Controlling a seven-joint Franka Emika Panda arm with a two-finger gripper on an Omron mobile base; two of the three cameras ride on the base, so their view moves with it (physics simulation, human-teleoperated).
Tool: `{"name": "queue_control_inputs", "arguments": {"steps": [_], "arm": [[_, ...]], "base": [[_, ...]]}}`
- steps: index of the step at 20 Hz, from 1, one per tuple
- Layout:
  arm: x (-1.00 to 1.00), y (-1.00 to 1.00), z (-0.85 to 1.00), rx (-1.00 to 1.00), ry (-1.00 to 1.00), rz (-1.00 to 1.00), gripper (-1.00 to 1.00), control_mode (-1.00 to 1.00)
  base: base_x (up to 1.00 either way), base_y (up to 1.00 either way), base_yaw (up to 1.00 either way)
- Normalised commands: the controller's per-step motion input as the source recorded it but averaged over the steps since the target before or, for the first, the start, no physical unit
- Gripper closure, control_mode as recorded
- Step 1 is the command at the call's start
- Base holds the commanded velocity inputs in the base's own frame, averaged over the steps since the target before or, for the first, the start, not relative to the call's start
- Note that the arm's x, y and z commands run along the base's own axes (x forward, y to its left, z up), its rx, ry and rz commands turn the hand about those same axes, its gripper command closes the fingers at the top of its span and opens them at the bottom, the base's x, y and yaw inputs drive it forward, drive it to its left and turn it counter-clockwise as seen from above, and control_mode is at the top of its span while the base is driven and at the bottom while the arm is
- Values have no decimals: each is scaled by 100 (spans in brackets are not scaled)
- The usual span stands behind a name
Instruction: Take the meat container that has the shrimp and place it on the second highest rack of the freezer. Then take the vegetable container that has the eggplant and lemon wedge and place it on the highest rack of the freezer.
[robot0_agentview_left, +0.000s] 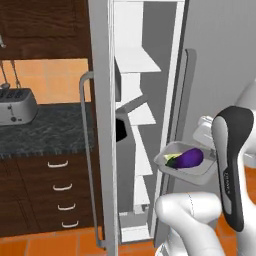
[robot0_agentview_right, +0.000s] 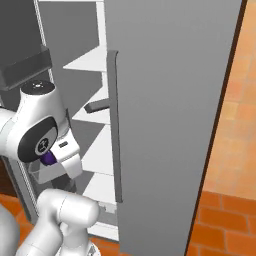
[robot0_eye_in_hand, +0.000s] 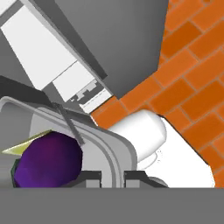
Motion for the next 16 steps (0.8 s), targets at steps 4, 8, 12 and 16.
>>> {"name": "queue_control_inputs", "arguments": {"steps": [4,8,12,16], "arm": [[0,0,0,0,0,0,100,100],[0,0,0,0,0,0,100,100],[0,0,0,0,0,0,100,100],[0,0,0,0,0,0,100,100]], "base": [[64,-31,17],[32,-23,24],[1,-25,21],[-2,-48,22]]}}
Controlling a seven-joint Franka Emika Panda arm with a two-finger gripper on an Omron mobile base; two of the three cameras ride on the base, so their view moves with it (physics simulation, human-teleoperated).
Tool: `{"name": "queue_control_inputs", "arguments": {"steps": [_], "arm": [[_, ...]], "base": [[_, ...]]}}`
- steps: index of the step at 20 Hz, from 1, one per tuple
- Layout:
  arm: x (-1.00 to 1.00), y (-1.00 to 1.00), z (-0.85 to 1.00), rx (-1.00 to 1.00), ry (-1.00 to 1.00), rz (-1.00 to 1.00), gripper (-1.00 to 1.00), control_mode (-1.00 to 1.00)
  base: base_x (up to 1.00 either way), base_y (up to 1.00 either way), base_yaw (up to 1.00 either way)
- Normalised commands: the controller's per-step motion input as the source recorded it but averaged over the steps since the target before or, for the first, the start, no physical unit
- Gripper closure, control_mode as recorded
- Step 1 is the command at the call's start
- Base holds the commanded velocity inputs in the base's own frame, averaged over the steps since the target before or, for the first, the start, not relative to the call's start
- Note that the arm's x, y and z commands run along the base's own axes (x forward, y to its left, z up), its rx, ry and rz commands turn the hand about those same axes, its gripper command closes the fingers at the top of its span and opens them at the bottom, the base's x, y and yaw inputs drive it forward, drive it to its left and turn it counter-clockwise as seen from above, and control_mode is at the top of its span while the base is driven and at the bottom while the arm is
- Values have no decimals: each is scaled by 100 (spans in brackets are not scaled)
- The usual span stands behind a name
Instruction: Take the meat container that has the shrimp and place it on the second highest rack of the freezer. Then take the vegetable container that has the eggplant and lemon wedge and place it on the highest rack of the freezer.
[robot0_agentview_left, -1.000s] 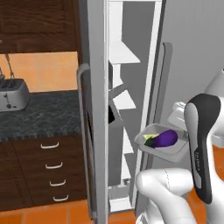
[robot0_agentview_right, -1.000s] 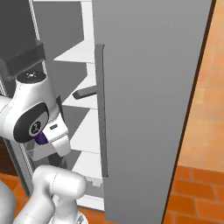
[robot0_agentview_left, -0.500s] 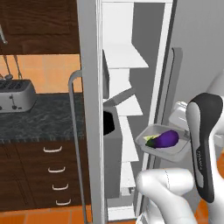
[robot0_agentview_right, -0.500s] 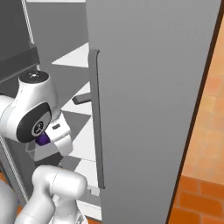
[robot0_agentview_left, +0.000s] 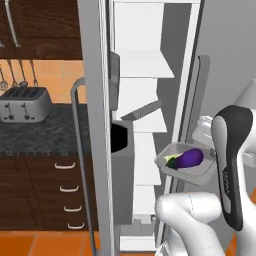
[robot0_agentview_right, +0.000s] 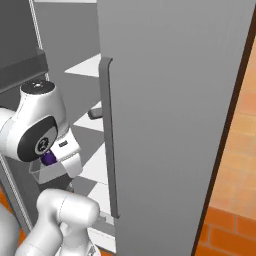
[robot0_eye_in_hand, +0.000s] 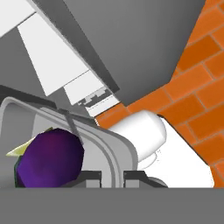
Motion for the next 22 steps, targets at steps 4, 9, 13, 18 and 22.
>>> {"name": "queue_control_inputs", "arguments": {"steps": [4,9,13,18,22], "arm": [[0,0,0,0,0,0,100,100],[0,0,0,0,0,0,100,100],[0,0,0,0,0,0,100,100],[0,0,0,0,0,0,100,100],[0,0,0,0,0,0,100,100]], "base": [[-1,-39,13],[44,-27,13],[42,-11,3],[39,0,-9],[22,10,-5]]}}
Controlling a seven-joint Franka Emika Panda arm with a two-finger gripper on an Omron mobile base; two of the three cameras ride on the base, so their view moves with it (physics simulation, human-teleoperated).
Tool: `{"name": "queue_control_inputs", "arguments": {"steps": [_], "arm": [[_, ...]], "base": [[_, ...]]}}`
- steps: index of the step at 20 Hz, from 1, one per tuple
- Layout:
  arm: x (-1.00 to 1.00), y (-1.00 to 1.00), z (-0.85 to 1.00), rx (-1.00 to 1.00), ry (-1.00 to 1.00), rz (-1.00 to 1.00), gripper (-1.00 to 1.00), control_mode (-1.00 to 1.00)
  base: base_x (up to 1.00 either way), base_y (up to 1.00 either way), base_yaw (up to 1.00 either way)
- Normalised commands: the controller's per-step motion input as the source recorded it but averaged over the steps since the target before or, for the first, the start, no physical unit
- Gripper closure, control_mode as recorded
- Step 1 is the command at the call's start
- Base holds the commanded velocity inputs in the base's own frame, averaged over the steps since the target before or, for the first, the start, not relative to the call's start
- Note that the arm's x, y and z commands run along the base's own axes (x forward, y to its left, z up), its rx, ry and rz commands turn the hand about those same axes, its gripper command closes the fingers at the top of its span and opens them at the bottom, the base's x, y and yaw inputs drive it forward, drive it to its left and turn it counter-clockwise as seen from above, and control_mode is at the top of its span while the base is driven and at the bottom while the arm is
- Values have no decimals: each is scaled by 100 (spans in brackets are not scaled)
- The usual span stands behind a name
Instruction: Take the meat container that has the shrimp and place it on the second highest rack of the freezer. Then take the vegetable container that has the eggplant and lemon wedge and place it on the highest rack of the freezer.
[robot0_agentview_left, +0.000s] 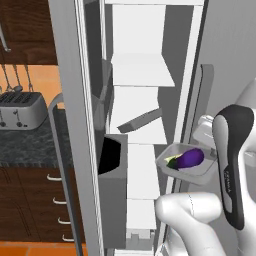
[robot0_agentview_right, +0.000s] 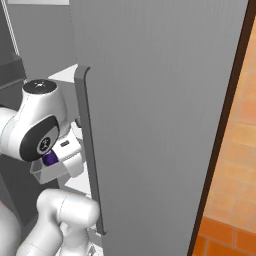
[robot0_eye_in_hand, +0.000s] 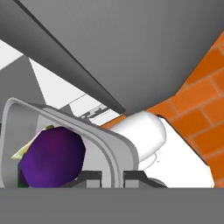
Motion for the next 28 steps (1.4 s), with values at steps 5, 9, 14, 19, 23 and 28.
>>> {"name": "queue_control_inputs", "arguments": {"steps": [5,9,14,19,23,28], "arm": [[0,0,0,0,0,0,100,100],[0,8,0,0,0,0,100,-100],[0,38,10,-13,-6,-10,100,-100],[21,91,26,-6,-30,-35,100,-100],[52,25,0,21,-34,-29,100,-100],[26,0,-2,25,-36,-19,100,-100]], "base": [[0,0,0],[0,0,0],[0,0,0],[0,0,0],[0,0,0],[0,0,0]]}}
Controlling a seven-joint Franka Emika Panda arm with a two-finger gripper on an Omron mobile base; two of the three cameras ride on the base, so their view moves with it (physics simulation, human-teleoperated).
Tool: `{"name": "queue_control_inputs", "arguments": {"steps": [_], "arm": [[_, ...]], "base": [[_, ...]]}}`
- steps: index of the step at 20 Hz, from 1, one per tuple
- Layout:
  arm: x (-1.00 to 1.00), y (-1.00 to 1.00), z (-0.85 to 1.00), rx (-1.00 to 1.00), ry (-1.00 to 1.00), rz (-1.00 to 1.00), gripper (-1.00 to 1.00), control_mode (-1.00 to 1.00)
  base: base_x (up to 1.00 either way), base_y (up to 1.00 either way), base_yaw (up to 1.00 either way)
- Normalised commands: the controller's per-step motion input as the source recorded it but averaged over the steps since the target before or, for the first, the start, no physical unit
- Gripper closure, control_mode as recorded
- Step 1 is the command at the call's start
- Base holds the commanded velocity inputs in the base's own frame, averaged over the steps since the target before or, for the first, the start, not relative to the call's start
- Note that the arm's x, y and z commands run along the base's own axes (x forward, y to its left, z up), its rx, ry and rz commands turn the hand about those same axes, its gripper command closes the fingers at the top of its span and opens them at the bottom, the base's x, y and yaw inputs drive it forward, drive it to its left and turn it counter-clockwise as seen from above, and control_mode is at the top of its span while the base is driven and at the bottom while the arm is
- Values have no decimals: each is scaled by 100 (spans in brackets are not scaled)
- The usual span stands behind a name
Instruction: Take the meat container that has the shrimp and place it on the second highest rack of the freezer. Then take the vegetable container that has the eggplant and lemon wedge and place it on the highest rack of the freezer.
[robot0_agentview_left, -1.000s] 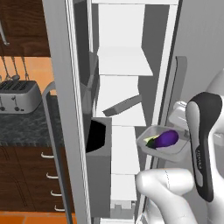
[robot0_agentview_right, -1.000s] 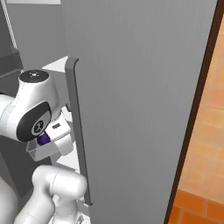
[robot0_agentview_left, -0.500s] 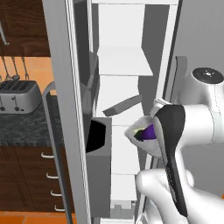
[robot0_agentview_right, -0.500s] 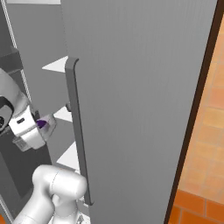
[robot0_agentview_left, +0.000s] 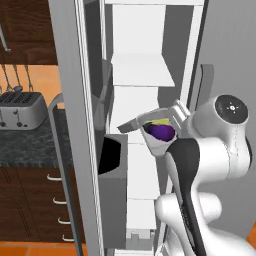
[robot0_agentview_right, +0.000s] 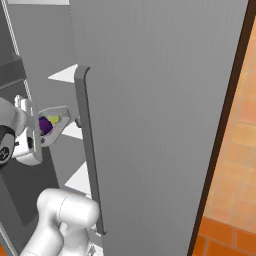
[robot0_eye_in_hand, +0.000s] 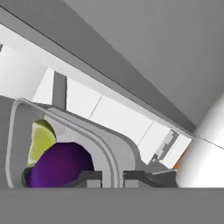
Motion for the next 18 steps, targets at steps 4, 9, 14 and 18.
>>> {"name": "queue_control_inputs", "arguments": {"steps": [4,9,14,18], "arm": [[-2,0,35,6,-21,-10,100,-100],[-4,0,58,0,-10,0,100,-100],[-1,0,62,0,-23,0,100,-100],[31,0,67,0,-7,0,100,-100]], "base": [[0,0,0],[0,0,0],[0,0,0],[0,0,0]]}}
